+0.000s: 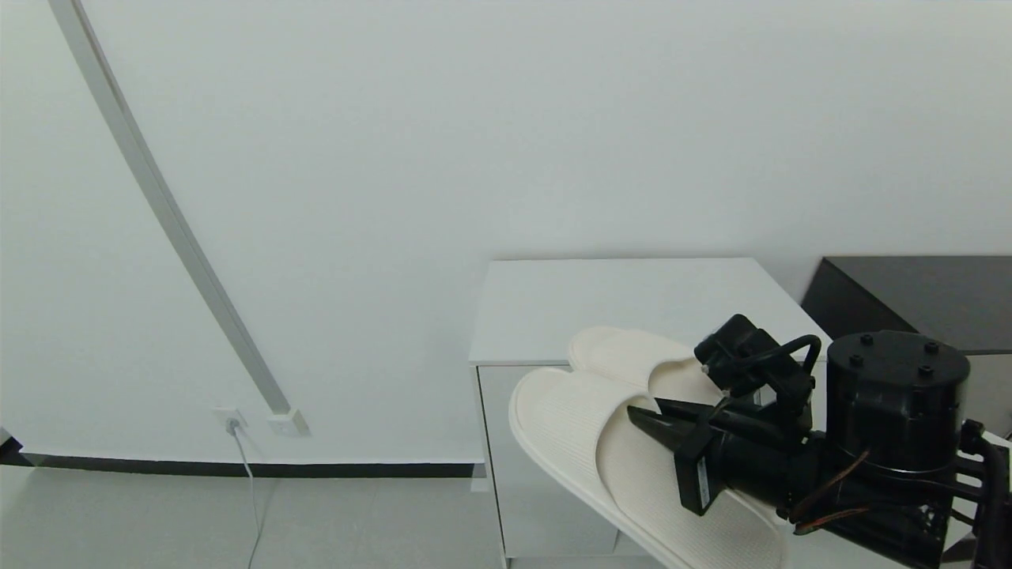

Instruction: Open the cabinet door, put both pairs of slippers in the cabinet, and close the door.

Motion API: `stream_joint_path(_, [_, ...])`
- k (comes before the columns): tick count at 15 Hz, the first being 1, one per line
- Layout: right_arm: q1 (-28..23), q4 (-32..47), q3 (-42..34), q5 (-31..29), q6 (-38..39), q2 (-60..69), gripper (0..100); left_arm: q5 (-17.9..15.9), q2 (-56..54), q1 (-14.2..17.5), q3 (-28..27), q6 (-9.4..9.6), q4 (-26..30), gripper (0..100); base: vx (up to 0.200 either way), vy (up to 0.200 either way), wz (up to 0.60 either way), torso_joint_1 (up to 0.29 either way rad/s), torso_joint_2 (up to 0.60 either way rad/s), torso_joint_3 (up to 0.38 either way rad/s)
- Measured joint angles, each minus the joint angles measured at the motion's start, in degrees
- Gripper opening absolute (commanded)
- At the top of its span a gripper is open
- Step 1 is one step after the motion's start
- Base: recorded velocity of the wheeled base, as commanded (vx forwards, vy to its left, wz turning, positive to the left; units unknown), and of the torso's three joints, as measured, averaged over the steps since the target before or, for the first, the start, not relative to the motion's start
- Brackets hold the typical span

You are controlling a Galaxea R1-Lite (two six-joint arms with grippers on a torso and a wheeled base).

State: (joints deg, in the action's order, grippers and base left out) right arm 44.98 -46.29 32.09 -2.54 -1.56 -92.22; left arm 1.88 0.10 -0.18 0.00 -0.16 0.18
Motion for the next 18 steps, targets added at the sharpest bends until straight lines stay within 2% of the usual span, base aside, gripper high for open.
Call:
stream_joint_path(6, [0.0,0.0,0.0,-0.1,-0.1,-0.1,0,0.0,0.0,0.0,0.0,0.00,0.0,0,0.000,0.000,0.00,0.000,0.00,0.000])
stream_joint_path(18, [0.0,0.0,0.2,0.0,0.0,-0.9,0,0.0,0.0,0.0,0.0,0.02,0.0,0,0.000,-0.200,0.00,0.001,0.00,0.002])
